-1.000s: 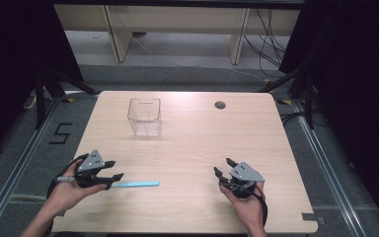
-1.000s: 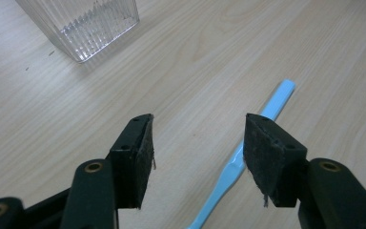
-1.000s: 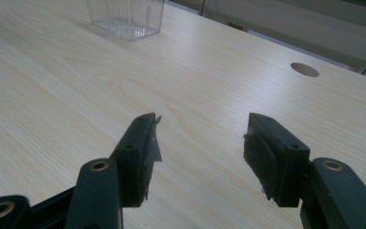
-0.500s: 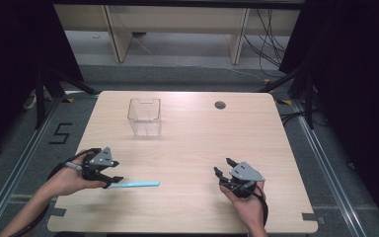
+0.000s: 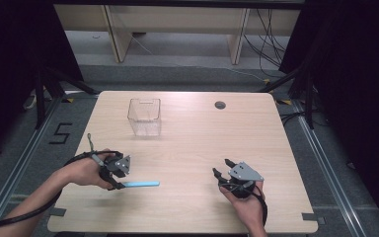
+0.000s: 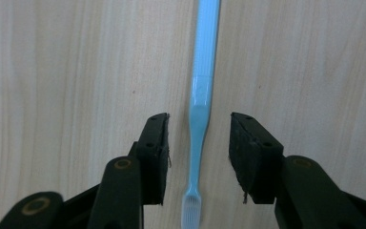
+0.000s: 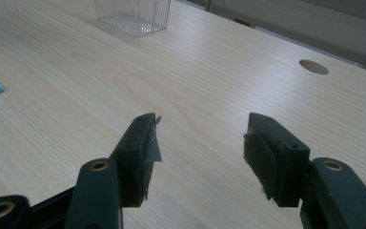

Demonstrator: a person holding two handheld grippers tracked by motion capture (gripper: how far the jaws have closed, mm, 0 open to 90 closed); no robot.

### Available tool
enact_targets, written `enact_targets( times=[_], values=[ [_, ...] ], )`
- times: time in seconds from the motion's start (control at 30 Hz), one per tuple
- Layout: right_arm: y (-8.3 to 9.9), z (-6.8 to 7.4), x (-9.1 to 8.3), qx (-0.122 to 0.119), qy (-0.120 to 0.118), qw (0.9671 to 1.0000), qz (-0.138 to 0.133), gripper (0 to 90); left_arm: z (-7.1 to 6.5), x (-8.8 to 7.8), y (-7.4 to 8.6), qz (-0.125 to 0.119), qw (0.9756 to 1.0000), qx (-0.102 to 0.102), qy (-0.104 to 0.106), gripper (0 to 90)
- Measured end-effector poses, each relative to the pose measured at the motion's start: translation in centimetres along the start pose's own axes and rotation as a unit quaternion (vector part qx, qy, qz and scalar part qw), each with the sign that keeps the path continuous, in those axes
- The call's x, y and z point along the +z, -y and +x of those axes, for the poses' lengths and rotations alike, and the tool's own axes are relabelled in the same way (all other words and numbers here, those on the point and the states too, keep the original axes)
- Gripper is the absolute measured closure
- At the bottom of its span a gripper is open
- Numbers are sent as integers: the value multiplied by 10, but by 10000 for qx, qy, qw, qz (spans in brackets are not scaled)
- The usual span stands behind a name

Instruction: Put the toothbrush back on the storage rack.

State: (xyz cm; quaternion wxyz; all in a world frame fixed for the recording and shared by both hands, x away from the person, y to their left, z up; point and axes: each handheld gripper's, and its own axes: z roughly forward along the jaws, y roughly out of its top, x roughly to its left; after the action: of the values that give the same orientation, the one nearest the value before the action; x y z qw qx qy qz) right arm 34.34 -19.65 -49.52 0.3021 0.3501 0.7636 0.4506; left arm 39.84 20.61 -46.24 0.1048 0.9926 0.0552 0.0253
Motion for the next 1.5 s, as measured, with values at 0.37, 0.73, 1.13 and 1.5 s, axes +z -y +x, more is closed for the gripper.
enact_targets(
  times=[0.37, 0.73, 1.13, 1.5],
  values=[
    [-1, 0, 0, -34, -29, 10000, -14, 448, 1, 12, -21, 404, 9988, 197, 200, 673],
    [0, 1, 0, 64, -85, 9999, 48, 446, 6, 17, -27, 605, 9974, 258, 291, 708],
    [-1, 1, 0, 58, -109, 9999, 58, 443, 6, 18, -37, 839, 9953, 347, 348, 730],
    [-1, 0, 0, -9, -115, 9999, 69, 440, 6, 26, -37, 991, 9934, 401, 417, 759]
  ],
)
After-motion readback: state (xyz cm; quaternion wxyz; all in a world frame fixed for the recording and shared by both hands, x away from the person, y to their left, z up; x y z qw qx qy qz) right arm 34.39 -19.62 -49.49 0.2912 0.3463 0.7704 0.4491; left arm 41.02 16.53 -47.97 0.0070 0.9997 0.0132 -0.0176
